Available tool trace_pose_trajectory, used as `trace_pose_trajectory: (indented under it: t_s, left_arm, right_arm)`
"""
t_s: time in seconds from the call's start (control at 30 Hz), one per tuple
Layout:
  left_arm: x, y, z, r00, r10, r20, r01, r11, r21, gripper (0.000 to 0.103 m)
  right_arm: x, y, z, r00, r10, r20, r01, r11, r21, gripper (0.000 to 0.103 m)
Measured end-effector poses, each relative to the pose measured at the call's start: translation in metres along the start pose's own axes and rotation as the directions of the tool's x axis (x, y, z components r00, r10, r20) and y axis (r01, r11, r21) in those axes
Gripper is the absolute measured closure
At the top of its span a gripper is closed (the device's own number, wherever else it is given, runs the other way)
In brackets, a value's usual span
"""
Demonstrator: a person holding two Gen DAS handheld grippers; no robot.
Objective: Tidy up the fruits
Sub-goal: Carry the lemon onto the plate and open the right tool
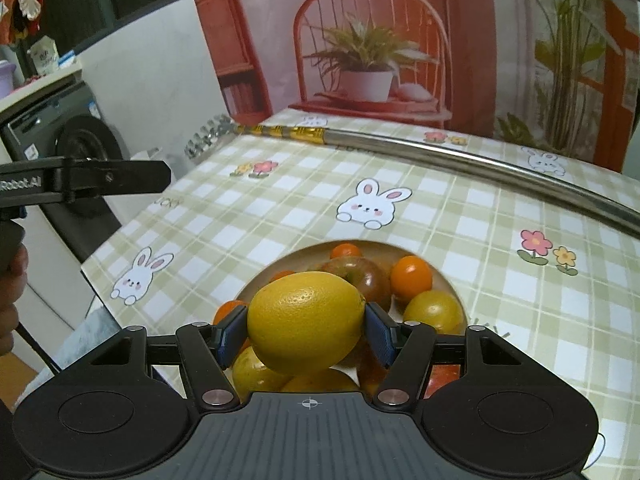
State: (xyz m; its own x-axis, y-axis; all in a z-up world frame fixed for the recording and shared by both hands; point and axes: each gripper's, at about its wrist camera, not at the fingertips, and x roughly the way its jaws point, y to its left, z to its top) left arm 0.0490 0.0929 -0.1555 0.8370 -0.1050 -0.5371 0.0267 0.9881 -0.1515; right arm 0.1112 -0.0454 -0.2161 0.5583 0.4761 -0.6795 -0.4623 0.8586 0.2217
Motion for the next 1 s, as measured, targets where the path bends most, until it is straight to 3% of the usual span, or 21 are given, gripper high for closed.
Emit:
trace_pose_trajectory:
  t_s: [0.13,0.5,0.87,1.0]
  left_arm:
    - [0.001,0.004,0.000,1.000,-0.002,-0.003,0.002,1.000,-0.017,0.014]
    - [0.007,0.004,-0.003,1.000,0.014,-0.027,-0.014,1.000,-0.026,0.014]
    - [0.006,0.003,-0.003,1.000,0.014,-0.024,-0.014,1.000,-0.018,0.014]
    - [0.004,0.003,-0.003,1.000,0.012,-0.018,-0.012,1.000,-0.018,0.013]
  right_arm:
    - [0.011,0.001,0.000,0.999,-0.014,-0.048,0.014,1.000,0.013,0.044]
    - [0.017,0.000,0.000,0.998,0.000,-0.059,0.001,1.000,0.022,0.043]
    - [0.002,0.002,0.002,0.999,-0.033,-0.008,0.033,0.999,0.013,0.029]
    - [-0.012,0.002,0.003,0.998,-0.055,0.035,0.055,0.998,0.001,0.019]
